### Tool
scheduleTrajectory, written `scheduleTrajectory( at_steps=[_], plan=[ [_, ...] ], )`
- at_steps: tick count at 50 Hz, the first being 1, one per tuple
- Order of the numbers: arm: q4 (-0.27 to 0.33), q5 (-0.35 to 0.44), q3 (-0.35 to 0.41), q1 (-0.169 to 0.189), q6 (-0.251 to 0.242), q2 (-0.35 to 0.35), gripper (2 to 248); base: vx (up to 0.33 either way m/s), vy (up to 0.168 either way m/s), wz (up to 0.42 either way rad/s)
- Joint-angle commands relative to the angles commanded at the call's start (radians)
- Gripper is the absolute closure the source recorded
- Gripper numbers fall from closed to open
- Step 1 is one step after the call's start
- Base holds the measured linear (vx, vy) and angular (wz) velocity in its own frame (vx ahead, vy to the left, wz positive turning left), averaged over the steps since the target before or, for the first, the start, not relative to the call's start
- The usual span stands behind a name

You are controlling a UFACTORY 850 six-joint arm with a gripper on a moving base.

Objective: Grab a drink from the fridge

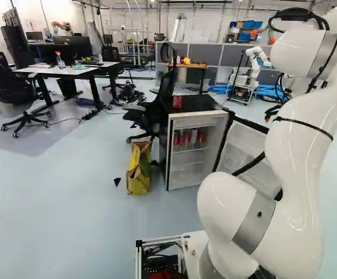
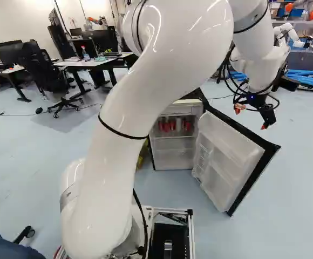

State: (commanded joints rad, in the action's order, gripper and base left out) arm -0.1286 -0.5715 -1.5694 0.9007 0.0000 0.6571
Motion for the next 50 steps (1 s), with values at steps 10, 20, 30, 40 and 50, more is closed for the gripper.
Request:
scheduleTrajectory(
  at_steps=[10,20,30,40,50],
  plan=[
    [0.000,-0.049,-0.024,0.001,0.000,0.037,3,0.000,0.000,0.000],
    [0.000,-0.096,-0.041,0.002,0.000,0.063,3,0.000,0.000,0.000],
    [0.000,-0.141,-0.041,0.002,0.000,0.063,3,0.000,0.000,0.000],
    [0.000,-0.186,-0.041,0.002,0.000,0.063,3,0.000,0.000,0.000],
    [0.000,-0.231,-0.041,0.002,0.000,0.063,3,0.000,0.000,0.000]
  ],
)
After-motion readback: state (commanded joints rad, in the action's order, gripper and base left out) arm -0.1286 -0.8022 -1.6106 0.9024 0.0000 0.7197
